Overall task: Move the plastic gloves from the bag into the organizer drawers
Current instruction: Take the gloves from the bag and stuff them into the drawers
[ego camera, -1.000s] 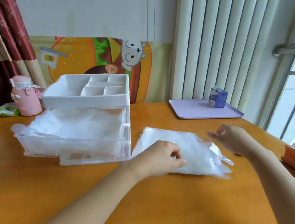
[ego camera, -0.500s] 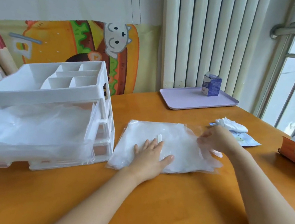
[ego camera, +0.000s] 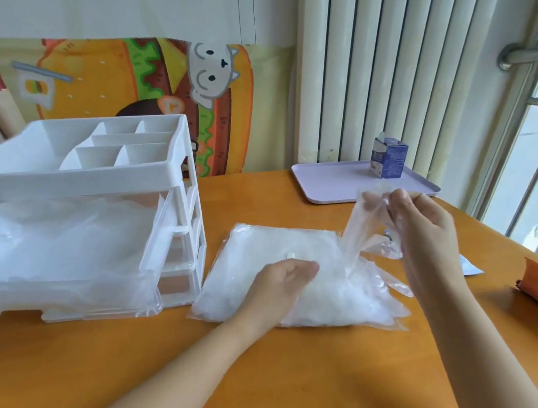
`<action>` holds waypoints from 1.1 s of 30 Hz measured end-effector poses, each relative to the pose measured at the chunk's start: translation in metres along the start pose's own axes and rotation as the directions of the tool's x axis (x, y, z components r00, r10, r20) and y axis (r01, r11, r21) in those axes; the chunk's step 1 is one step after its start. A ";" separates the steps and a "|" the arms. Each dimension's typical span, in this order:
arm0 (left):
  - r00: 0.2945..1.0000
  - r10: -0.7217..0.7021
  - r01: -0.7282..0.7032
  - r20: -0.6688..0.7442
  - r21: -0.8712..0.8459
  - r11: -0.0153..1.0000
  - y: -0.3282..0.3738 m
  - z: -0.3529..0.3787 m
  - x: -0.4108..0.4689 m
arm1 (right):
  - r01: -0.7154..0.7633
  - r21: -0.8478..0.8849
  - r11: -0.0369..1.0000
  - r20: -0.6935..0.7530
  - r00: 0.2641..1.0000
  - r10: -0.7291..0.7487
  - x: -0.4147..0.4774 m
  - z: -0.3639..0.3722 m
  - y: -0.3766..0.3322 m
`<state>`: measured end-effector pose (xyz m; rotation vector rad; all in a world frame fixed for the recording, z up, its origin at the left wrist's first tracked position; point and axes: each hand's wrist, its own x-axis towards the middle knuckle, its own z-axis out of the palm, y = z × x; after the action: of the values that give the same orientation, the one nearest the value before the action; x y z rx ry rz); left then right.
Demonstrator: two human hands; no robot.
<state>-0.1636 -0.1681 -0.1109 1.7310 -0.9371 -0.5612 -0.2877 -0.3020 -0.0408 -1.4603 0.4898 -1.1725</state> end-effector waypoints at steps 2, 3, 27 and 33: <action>0.989 -0.125 0.148 0.081 -0.431 0.890 0.015 0.002 -0.001 | -0.086 0.224 0.971 0.148 0.988 0.053 -0.005 0.002 -0.004; 0.974 -0.170 0.225 0.150 -0.561 0.797 0.019 0.002 -0.002 | -0.126 0.294 0.948 0.220 0.974 0.061 -0.006 0.001 -0.006; 0.956 0.292 -0.289 0.005 -0.118 0.950 0.103 -0.078 -0.105 | -0.398 0.385 0.833 0.673 0.738 0.041 -0.019 -0.013 -0.010; 0.911 0.288 -0.346 0.297 0.167 0.923 0.135 -0.118 -0.139 | -0.050 0.043 0.998 0.875 0.483 -0.014 -0.039 0.027 -0.072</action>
<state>-0.2007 -0.0091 0.0470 1.6663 -1.4913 -0.4966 -0.3032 -0.2369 0.0138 -1.7680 -0.2710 -0.2628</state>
